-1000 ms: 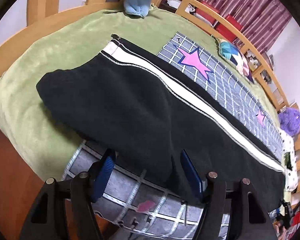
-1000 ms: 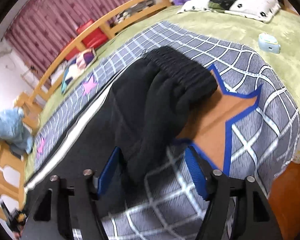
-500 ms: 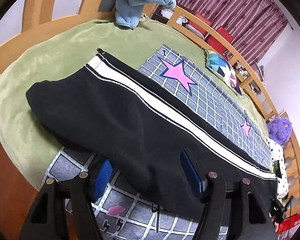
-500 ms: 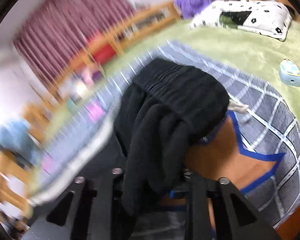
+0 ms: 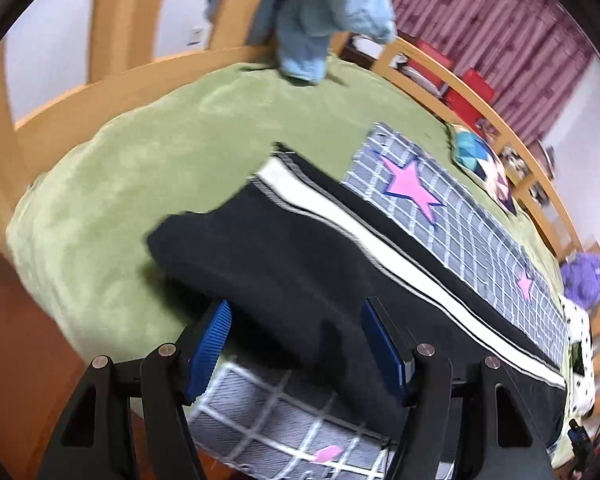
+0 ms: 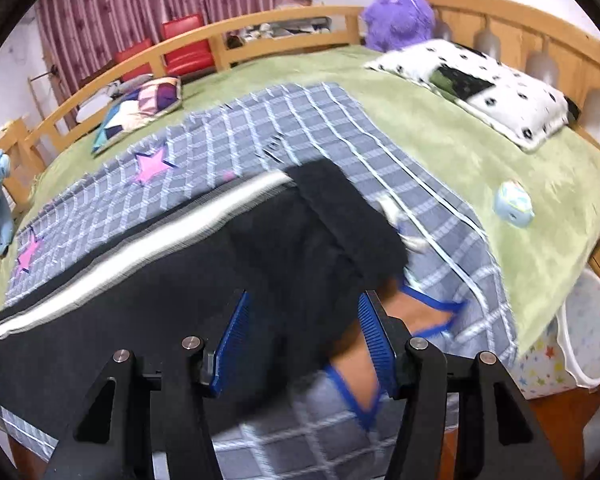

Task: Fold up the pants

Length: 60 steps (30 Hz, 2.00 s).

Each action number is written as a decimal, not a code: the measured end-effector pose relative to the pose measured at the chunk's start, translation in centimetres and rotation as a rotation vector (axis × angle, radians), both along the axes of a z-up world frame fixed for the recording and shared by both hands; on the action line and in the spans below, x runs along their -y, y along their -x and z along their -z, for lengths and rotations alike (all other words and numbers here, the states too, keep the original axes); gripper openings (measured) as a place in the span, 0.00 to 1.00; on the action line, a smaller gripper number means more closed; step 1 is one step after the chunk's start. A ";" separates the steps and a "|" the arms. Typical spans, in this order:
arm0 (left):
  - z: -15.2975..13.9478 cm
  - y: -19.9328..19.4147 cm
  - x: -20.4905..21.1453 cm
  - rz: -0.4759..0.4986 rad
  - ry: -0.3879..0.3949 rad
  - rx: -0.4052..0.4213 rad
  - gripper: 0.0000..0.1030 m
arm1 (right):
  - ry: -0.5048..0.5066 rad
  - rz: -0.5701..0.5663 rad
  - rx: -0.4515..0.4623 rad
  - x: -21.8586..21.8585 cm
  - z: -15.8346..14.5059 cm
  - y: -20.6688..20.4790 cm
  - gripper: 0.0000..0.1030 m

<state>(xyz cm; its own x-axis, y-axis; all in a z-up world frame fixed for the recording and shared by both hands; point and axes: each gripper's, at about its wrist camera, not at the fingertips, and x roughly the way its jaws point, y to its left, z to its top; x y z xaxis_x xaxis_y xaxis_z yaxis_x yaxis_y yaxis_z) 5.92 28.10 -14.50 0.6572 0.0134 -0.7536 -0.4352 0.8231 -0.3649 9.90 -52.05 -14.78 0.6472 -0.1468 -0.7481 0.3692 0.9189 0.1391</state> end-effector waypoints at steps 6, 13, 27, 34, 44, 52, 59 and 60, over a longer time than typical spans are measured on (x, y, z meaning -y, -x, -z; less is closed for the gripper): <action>1.6 -1.1 -1.8 0.026 -0.065 -0.112 0.68 | -0.004 -0.081 0.026 -5.9 -2.1 -3.8 0.54; 6.1 -1.9 -4.8 -0.031 0.175 -0.051 0.67 | -0.012 -0.132 -0.003 -10.8 -2.3 -5.0 0.54; 2.4 -2.8 -4.4 0.014 -0.054 0.051 0.41 | -0.026 -0.130 -0.024 -13.3 -1.9 -3.7 0.54; 2.9 -1.6 -6.8 -0.113 -0.056 -0.088 0.53 | -0.026 -0.179 -0.040 -14.5 -1.5 -5.0 0.54; -4.5 -5.8 -5.1 -0.061 -0.241 -0.033 0.61 | 0.063 -0.346 -0.060 -20.2 -1.0 -11.2 0.54; -1.9 -11.1 -1.1 0.081 -0.091 -0.050 0.62 | 0.065 -0.568 -0.101 -27.3 3.0 -18.1 0.59; -0.7 -11.9 2.3 0.192 -0.124 -0.066 0.62 | 0.127 -0.797 -0.180 -31.4 6.5 -22.3 0.65; -0.5 -11.9 2.4 0.197 -0.125 -0.067 0.62 | 0.127 -0.819 -0.200 -31.5 6.8 -22.6 0.65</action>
